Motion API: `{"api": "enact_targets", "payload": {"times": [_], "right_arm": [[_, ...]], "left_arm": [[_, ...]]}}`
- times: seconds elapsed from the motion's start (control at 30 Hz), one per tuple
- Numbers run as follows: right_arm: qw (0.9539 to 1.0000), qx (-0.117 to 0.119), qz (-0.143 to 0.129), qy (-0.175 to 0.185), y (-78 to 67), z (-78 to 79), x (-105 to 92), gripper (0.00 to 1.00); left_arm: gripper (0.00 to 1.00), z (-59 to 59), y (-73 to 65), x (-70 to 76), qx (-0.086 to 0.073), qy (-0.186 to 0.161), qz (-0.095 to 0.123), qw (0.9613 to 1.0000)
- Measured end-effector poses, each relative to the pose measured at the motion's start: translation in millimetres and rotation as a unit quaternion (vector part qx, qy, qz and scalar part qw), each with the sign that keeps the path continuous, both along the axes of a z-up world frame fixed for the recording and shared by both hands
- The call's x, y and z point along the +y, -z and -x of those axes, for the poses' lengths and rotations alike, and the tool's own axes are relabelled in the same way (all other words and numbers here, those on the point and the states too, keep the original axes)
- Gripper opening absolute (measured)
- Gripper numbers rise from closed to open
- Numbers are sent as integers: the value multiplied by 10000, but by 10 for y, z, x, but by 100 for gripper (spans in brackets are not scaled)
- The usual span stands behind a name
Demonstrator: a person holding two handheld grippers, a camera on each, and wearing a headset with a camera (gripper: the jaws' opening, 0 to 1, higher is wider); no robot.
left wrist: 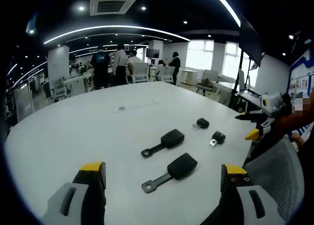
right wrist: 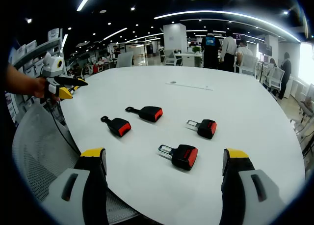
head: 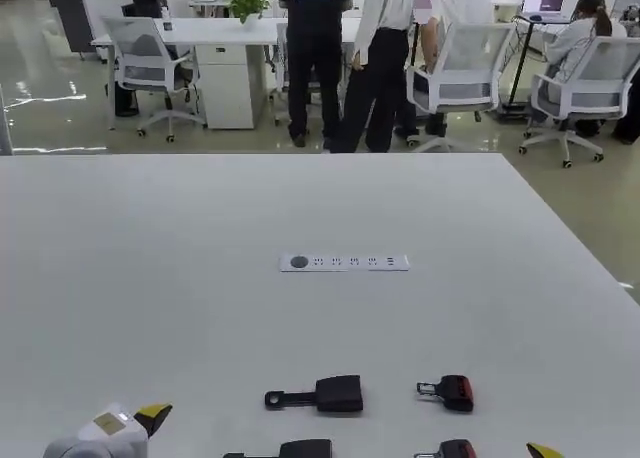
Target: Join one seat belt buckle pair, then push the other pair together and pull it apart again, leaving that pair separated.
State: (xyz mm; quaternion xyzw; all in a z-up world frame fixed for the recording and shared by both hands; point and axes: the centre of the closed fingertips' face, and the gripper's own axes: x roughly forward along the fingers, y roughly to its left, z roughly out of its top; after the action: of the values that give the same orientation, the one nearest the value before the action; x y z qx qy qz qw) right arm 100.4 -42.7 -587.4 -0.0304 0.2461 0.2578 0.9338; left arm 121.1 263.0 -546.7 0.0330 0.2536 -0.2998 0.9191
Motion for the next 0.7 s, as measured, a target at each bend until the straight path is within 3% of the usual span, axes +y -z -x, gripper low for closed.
{"api": "enact_targets", "payload": {"times": [0.7], "right_arm": [[10000,-12,-12,22,-45,44,-18,99]], "left_arm": [[98,20,18,10,1,48,-38,10000]]}}
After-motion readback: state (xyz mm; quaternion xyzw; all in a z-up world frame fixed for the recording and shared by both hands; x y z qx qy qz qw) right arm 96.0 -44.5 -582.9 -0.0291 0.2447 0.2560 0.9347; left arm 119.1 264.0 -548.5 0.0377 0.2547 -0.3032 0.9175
